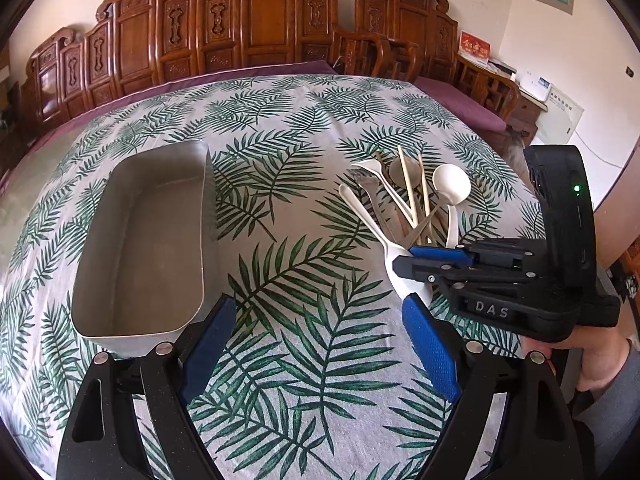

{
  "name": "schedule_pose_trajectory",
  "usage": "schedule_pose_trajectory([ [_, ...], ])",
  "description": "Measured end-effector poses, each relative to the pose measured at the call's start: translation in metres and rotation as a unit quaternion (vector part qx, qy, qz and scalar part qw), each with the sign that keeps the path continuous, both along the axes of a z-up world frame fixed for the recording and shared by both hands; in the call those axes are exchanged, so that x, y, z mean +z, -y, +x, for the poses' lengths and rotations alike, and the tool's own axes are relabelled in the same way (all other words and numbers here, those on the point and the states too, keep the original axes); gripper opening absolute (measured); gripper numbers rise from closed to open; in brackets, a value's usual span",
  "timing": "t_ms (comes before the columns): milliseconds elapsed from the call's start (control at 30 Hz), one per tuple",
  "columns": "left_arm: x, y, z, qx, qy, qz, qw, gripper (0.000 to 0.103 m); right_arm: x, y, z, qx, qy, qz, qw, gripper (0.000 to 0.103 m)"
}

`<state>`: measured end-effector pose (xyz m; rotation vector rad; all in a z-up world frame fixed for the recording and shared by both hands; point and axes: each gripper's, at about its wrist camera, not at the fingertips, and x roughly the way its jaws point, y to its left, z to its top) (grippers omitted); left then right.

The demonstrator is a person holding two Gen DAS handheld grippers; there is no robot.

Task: Organize utensils

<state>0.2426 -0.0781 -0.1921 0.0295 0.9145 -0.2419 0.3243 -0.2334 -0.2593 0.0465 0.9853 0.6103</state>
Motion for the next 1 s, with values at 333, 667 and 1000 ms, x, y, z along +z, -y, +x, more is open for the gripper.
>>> schedule_pose_trajectory([
  [333,0.002,0.001,0.002,0.004,0.001,0.014,0.9999,0.082,0.021,0.005,-0.01,0.015,0.029,0.036,0.999,0.004],
  [667,-0.011,0.033,0.028,-0.043,-0.015,0.012,0.9989,0.07,0.051,0.073,-0.006,-0.091,0.081,0.026,0.992,0.004],
  [1000,-0.028,0.095,0.069,-0.124,-0.026,0.008,0.9919,0.038,0.031,0.125,0.01,-0.163,0.058,0.025,0.985,0.004],
])
